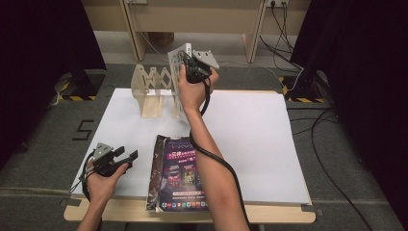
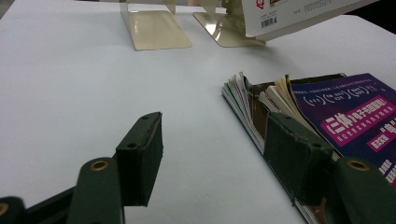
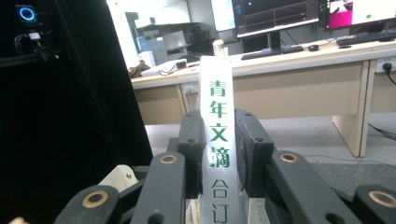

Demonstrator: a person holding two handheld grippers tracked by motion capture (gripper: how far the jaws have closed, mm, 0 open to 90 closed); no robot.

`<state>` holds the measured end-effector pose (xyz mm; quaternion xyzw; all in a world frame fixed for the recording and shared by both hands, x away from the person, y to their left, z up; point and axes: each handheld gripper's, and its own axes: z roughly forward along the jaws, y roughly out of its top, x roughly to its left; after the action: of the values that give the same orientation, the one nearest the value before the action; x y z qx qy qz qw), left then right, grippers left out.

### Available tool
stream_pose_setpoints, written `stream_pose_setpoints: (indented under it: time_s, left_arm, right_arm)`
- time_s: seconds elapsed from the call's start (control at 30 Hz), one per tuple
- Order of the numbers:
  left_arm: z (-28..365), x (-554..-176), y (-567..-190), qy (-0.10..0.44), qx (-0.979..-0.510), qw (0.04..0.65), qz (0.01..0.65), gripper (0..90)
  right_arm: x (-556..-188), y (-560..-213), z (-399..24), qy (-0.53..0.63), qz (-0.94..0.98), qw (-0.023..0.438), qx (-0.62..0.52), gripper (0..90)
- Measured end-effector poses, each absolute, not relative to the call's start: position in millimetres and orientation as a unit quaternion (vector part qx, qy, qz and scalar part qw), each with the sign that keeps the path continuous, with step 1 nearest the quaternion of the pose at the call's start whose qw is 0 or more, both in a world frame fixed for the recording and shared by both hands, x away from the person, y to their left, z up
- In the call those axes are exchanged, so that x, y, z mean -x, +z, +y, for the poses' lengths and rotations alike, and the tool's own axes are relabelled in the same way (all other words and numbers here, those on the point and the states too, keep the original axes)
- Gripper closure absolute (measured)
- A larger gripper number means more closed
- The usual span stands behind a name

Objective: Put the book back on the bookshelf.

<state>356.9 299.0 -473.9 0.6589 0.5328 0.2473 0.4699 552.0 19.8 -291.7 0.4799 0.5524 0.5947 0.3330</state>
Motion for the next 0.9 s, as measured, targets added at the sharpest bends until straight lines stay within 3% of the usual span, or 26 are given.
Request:
stream_pose_setpoints:
  time_s: [0.33,0.9]
  left_arm:
    - [299,-357,-476,0.244,-0.660,0.470,0.533,36.9]
    - [297,-357,-478,0.241,-0.665,0.466,0.532,36.7]
  right_arm:
    - [-559,-294,28,0.599,0.555,0.341,-0.467,74.4]
    - [-534,-308,25,0.578,0.583,0.344,-0.455,73.2]
